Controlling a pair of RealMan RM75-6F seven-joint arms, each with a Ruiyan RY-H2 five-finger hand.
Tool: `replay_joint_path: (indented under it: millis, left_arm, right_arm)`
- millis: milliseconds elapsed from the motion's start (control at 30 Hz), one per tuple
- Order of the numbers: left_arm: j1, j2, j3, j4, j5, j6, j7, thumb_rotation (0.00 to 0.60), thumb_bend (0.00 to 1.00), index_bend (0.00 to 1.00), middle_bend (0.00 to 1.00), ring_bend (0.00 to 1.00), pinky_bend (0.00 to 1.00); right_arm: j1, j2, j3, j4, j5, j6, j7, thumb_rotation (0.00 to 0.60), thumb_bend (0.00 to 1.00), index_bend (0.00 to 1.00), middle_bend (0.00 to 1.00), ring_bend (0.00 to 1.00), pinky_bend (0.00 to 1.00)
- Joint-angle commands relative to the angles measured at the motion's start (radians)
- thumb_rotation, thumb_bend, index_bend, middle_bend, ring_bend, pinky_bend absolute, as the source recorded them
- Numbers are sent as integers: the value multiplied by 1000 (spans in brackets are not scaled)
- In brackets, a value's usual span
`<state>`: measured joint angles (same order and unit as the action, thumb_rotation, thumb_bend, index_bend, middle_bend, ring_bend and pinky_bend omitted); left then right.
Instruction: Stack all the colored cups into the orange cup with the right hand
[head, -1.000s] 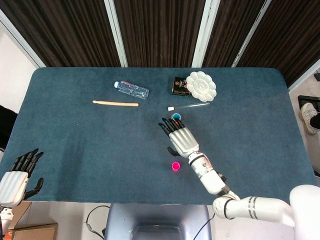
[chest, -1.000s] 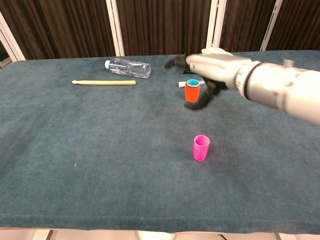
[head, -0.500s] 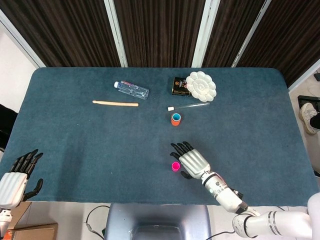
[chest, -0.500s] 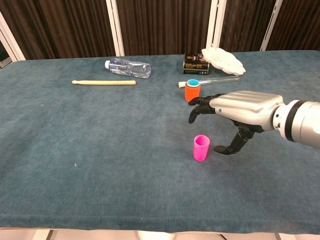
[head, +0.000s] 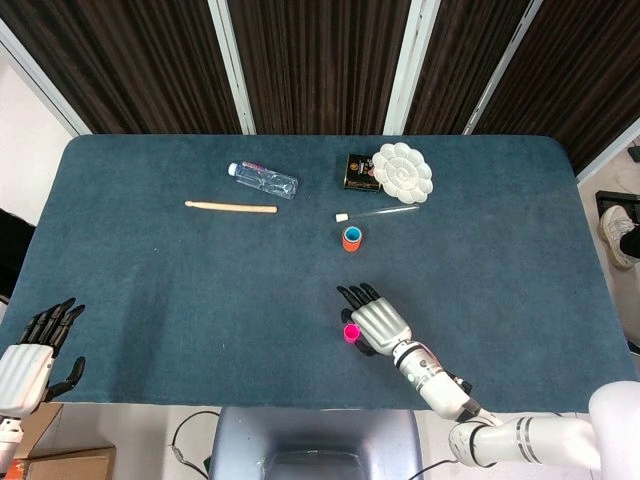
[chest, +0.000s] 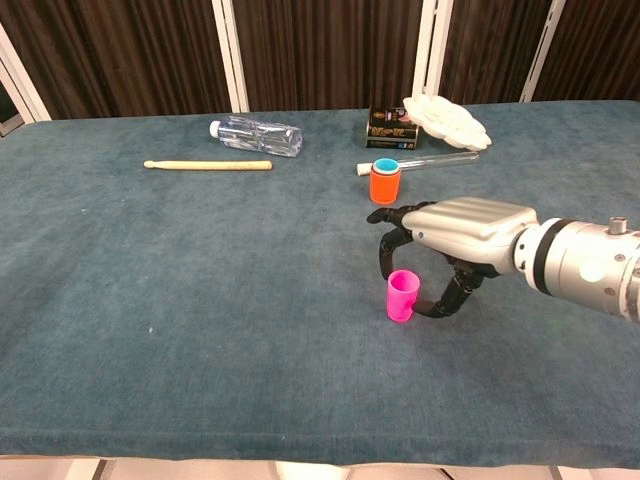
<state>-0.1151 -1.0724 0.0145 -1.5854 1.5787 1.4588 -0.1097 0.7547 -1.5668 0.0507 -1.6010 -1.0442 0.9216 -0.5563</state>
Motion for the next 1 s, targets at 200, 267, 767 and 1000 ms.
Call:
replay_joint_path:
  millis: [200,267,767,1000]
  left_arm:
    - [2,2,1,1,5,5,-6,600,458,0,0,0,117]
    - [2,3,2,1,6,5,-7,600,459,0,0,0,117]
    - [0,-4,0,-1,1,-2,14,600,459,0,0,0,117]
    - [-7,-9,-4,0,-13,-19,28,600,458,0,0,0,117]
  right_arm:
    - [2,-17,2,6,15,8,-12,600,448,555,10,0,0]
    - [1,-20,4,6,16,16,-16,600,454,562,11,0,0]
    - [91,-131,272,207,62,142,32,600,467,599,41,0,0]
    - [216,-250,384,436,174,126,-32,600,468,599,52,0,0]
